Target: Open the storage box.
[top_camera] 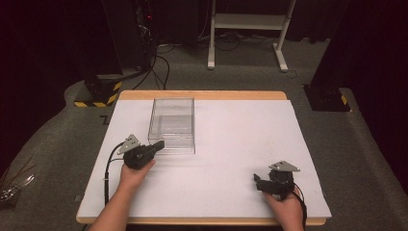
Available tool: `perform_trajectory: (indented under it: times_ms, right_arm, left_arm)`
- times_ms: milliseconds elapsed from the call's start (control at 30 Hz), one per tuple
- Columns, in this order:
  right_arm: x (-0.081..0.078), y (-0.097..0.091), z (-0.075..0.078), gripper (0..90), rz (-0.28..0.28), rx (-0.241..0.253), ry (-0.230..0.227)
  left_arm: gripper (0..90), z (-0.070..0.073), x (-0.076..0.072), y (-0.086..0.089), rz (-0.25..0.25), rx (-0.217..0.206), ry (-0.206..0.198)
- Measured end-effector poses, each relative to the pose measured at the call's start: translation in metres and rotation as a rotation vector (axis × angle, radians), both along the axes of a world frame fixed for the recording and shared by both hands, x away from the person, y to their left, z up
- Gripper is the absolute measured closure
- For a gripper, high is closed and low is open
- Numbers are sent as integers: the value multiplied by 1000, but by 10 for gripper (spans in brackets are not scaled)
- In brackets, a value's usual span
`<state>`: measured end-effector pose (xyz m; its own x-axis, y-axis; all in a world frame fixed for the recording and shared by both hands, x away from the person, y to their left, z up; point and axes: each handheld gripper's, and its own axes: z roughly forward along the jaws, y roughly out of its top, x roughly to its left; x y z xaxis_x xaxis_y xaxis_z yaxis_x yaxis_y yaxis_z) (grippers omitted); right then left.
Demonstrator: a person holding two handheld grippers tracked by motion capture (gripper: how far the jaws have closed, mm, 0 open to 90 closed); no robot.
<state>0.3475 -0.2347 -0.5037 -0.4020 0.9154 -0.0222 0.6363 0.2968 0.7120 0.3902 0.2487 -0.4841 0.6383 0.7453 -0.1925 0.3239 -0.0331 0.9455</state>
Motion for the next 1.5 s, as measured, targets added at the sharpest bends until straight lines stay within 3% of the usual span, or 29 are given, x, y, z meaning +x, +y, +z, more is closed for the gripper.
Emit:
perform_trajectory:
  times_ms: [100, 333, 467, 600, 733, 1033, 1500]
  right_arm:
    - [0, 0, 0, 164, 0, 0, 0]
    - [0, 0, 0, 165, 0, 1, 0]
    - [0, 0, 0, 164, 0, 1, 0]
    - [0, 0, 0, 164, 1, 1, 0]
    - [0, 0, 0, 165, 0, 1, 0]
    - [0, 0, 0, 165, 0, 1, -1]
    - [0, 0, 0, 166, 0, -1, -2]
  left_arm:
    - [840, 0, 1, 1, 0, -27, 5]
    - [672, 2, 0, 5, 12, -25, 22]
    - [598, -1, 4, 5, -17, -25, 47]
    - [622, -5, 10, 0, -17, -28, 57]
    - [698, -6, 13, -1, -25, -54, 32]
    - [787, -8, 19, 2, -97, -94, 13]
    - [808, -5, 14, 4, -117, -67, 13]
